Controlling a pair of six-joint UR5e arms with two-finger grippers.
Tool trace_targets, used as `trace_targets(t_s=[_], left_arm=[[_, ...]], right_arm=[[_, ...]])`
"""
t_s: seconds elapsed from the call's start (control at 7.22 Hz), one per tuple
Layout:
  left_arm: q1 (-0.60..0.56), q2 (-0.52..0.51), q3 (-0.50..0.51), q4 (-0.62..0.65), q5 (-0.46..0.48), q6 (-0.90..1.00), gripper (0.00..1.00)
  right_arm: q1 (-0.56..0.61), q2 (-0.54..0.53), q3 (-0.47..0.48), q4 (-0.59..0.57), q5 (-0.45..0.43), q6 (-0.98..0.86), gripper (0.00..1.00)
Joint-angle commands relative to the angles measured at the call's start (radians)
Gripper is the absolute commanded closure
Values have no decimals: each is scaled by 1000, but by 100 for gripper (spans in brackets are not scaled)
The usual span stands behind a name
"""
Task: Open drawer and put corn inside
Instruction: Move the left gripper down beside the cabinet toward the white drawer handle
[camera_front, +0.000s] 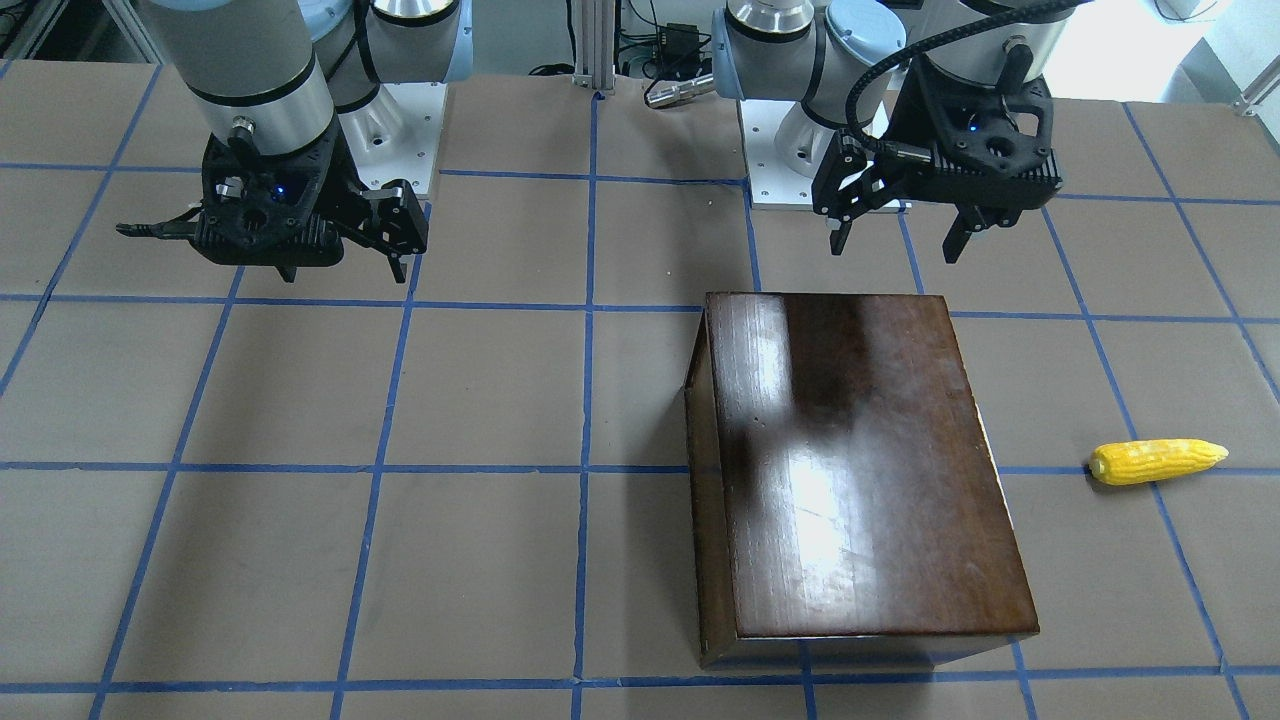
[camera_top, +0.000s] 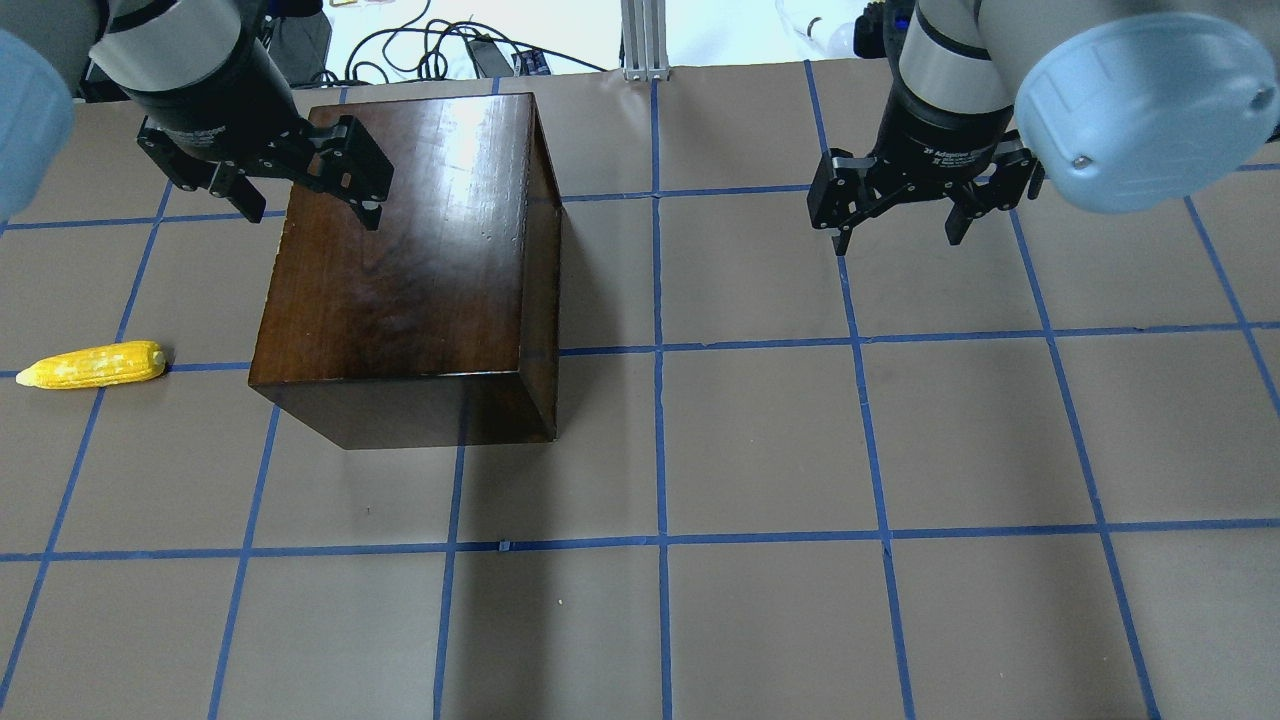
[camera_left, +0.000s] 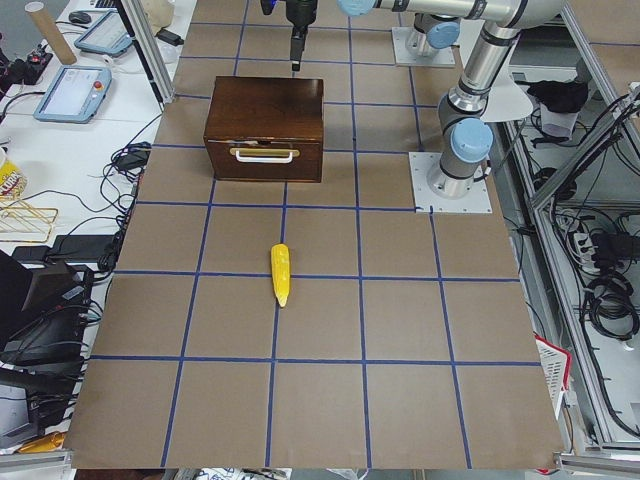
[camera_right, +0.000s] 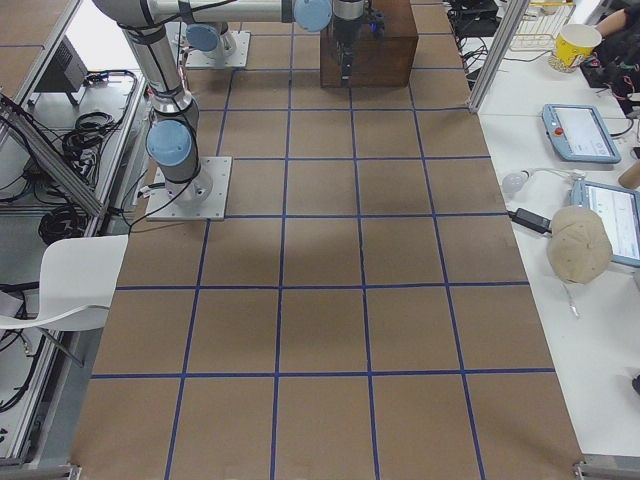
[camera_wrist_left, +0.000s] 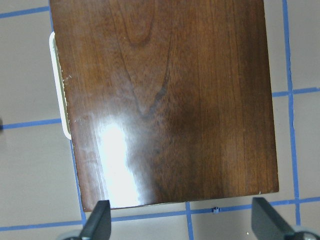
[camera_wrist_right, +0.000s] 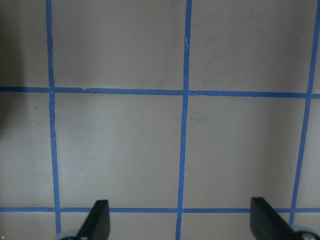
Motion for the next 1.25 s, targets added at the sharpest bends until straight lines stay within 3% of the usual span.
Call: trace_targets(t_s=[0.0,0.55,0.69,0.83,1.11], left_arm=[[4,-3,-4,8,-9,19,0],[14,17,-4,-6,17,26,0],[127,5,10,-17,5,80,0],[234,-9,12,-17,-101,110,0],[316,-38,-4,-6,-150,226,0]], right_arm=[[0,0,0,0,0,0,0],[0,0,0,0,0,0,0],[0,0,0,0,0,0,0],[0,0,0,0,0,0,0],[0,0,0,0,0,0,0]])
